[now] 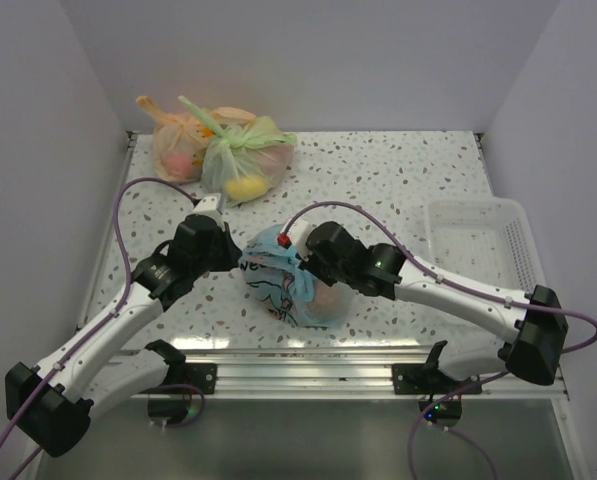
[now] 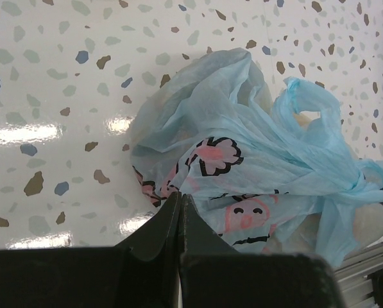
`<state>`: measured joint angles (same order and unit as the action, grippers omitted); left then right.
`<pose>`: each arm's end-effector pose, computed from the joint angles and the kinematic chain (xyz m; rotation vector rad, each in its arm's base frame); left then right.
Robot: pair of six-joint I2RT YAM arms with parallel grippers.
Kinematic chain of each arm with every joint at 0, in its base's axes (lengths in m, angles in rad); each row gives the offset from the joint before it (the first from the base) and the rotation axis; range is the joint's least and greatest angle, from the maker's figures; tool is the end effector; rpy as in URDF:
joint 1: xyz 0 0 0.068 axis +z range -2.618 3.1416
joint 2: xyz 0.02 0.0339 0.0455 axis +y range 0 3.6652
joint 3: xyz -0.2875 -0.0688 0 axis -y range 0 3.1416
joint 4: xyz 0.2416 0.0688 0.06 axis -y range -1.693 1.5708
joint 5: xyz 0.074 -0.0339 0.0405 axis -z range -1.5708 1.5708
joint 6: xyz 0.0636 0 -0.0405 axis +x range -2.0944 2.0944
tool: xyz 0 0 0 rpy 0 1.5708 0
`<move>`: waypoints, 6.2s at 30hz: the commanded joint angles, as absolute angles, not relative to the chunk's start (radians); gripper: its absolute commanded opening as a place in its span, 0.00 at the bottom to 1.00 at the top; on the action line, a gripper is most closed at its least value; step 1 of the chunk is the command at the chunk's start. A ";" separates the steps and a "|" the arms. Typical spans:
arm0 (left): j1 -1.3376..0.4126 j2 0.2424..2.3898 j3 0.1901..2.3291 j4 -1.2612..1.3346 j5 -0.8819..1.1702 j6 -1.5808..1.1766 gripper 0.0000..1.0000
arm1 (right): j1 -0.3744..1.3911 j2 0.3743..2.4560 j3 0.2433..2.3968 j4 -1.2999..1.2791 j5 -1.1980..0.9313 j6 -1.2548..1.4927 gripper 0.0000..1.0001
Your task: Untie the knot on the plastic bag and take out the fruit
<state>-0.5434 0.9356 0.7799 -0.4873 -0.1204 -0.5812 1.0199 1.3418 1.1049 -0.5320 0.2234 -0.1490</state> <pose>0.1813 -0.1006 0.2845 -0.1104 2.2498 -0.4857 0.1698 0.2495 0.3005 -1.1881 1.9958 0.1789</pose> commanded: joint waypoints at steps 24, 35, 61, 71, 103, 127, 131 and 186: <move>-0.537 0.733 0.669 -0.626 -0.318 -0.715 0.00 | 0.661 0.997 0.865 0.072 -0.025 0.312 0.00; -0.537 0.771 0.822 -0.514 -0.084 -0.358 0.91 | 0.661 1.043 0.907 -0.147 -0.287 0.082 0.00; -0.696 1.144 1.038 -0.368 -0.196 -0.104 0.54 | 0.666 1.017 0.913 -0.244 -0.241 0.035 0.00; -0.615 1.134 1.066 -0.407 -0.169 -0.141 0.05 | 0.664 0.957 0.804 -0.222 -0.114 0.110 0.00; -0.367 0.828 0.821 -0.506 0.050 -0.630 0.00 | 0.803 1.035 1.242 -0.575 0.153 0.305 0.99; -0.373 0.686 0.650 -0.428 0.088 -0.808 0.00 | 1.120 1.339 0.991 -0.190 0.479 0.894 0.39; -0.373 0.712 0.669 -0.434 0.026 -0.802 0.00 | 1.100 1.263 0.869 -0.267 0.506 0.923 0.00; -0.365 0.704 0.713 -0.537 -0.091 -0.746 0.00 | 1.144 1.509 1.616 -0.878 0.726 0.926 0.99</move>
<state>-0.3687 0.7128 0.6788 -0.5213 -0.0822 -0.7620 1.1442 1.4551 1.6905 -0.8791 0.6956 0.8368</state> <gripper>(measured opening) 0.024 0.987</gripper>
